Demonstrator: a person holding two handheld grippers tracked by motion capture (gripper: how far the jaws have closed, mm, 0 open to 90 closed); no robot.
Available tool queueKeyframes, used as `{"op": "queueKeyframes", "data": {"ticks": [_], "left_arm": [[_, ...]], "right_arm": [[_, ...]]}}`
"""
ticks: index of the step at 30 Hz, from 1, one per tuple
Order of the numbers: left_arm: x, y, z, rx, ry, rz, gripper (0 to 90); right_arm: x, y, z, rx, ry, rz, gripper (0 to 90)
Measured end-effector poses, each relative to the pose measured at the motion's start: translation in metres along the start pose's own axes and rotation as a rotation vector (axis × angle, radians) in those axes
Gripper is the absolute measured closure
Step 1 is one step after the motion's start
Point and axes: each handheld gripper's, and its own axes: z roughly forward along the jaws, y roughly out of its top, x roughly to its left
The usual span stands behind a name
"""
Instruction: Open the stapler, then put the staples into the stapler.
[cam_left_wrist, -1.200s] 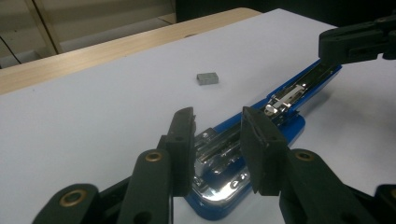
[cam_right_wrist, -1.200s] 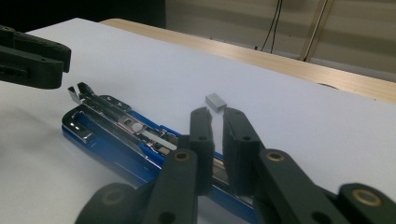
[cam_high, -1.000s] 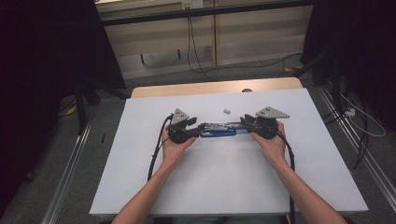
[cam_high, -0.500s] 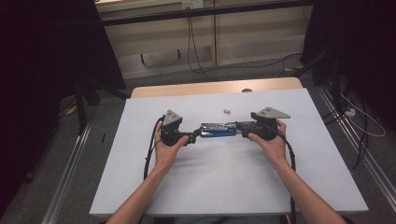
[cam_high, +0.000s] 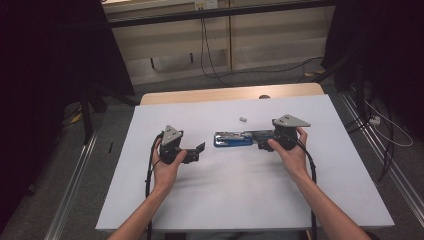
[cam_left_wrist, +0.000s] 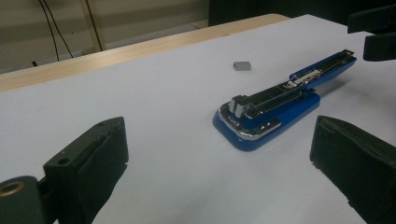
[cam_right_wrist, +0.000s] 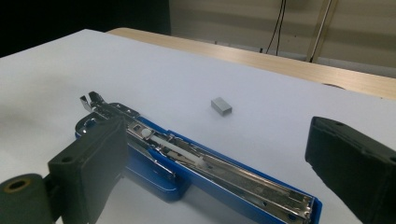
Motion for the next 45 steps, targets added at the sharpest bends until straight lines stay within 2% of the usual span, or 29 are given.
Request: {"op": "queueKeyframes", "data": {"ticks": [3,5,10,11,16,19,22,26,29,32,35,39,41,43,45], "left_arm": [[0.0,-0.004,-0.009,-0.004,0.004,0.003,4.6],[-0.001,-0.007,-0.014,0.004,0.008,0.014,4.6],[-0.001,-0.015,-0.026,0.003,0.007,0.0,4.8],[-0.002,-0.016,-0.028,0.008,0.019,0.001,5.0],[-0.002,-0.017,-0.041,-0.012,0.014,0.006,4.9],[0.0,-0.018,-0.048,-0.028,0.019,0.004,4.9],[0.002,-0.022,-0.055,-0.028,0.02,-0.002,4.9],[0.002,-0.028,-0.063,-0.021,0.013,-0.012,4.9],[0.003,-0.031,-0.069,-0.02,0.012,-0.005,4.9],[0.002,-0.034,-0.075,-0.034,0.036,-0.015,4.1],[0.0,-0.039,-0.084,-0.037,0.026,-0.021,3.2],[-0.003,-0.045,-0.095,-0.032,0.022,-0.007,3.2],[-0.005,-0.048,-0.099,-0.03,0.025,-0.011,3.2],[-0.009,-0.052,-0.103,-0.011,0.041,0.014,3.2],[-0.012,-0.056,-0.105,0.008,0.032,0.004,3.3]], "right_arm": [[-0.001,0.0,-0.001,0.002,-0.009,-0.012,8.3],[-0.001,0.0,-0.002,0.005,-0.006,0.003,8.4],[-0.001,-0.001,-0.001,0.008,-0.007,-0.003,8.4],[-0.001,-0.001,0.0,0.009,-0.006,-0.005,8.4],[0.003,-0.001,0.001,0.026,0.024,-0.022,9.2],[0.005,-0.001,0.002,0.029,0.028,-0.015,9.6],[0.004,-0.001,0.004,0.03,0.029,-0.009,10.5],[0.005,0.001,0.009,0.057,0.036,-0.009,10.6],[0.005,0.005,0.01,0.063,0.039,-0.017,10.6],[0.003,0.009,0.013,0.078,0.062,-0.001,9.1],[0.0,0.011,0.017,0.076,0.077,0.024,7.4],[-0.001,0.015,0.022,0.103,0.106,0.016,7.7],[-0.002,0.017,0.025,0.115,0.125,0.005,11.7],[-0.002,0.02,0.029,0.127,0.131,0.001,11.6],[-0.002,0.022,0.034,0.143,0.144,-0.01,12.3]]}}
